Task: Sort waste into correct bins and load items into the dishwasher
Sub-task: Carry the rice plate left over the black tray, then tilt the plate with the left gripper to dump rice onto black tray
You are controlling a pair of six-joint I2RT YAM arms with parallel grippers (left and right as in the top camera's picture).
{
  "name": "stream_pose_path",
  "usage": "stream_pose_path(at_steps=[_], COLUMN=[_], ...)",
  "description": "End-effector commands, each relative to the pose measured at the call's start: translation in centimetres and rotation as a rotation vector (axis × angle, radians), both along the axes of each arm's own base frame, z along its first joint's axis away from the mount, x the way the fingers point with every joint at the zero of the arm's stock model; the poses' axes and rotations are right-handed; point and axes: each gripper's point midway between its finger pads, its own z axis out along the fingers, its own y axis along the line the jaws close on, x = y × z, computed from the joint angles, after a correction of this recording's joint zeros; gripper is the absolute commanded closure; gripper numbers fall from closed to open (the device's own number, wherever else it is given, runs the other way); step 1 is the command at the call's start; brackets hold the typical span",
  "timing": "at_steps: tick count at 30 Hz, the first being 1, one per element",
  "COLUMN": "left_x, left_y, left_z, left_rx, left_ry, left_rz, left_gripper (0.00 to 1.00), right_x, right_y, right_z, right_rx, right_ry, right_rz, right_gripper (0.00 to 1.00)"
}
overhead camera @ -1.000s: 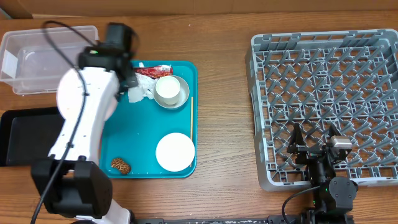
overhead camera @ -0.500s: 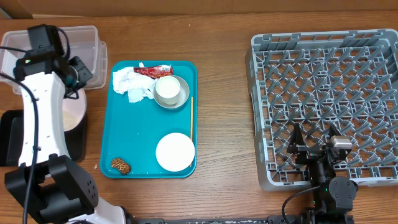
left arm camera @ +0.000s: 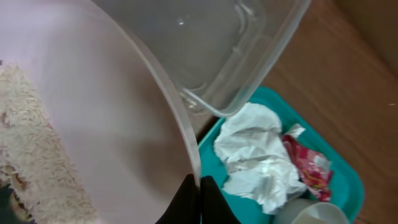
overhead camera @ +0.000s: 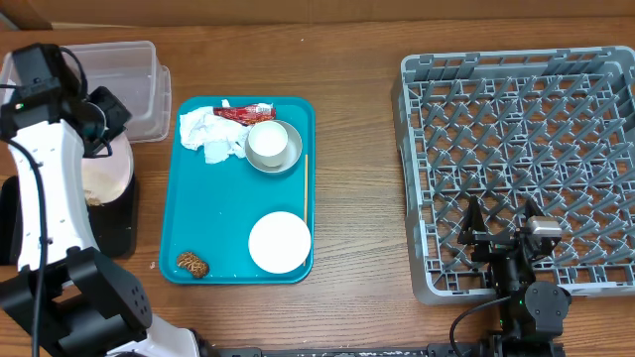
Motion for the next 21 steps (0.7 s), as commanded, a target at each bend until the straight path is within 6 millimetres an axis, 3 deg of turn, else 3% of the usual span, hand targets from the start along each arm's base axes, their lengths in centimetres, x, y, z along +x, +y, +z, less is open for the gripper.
stream_pose_path(at_steps=[1, 10, 21], left_x=[0.5, -1.6, -3.8], left_y=[-0.7, 2.3, 4.6], left_z=[0.8, 0.5, 1.8], left_rx=[-0.134, -0.167, -0.303], left_ry=[-0.077, -0.068, -0.175], left_rz=[-0.039, -0.002, -0.043], left_gripper=[0.96, 0.96, 0.96], right_x=[0.0, 0.0, 0.0], right_y=[-0.1, -0.1, -0.1], right_z=[-0.1, -0.1, -0.1], right_rx=[-0.015, -0.015, -0.015], right_ry=[-0.007, -0.007, -0.007], right_rz=[-0.004, -0.004, -0.004], right_gripper=[0.0, 0.0, 0.0])
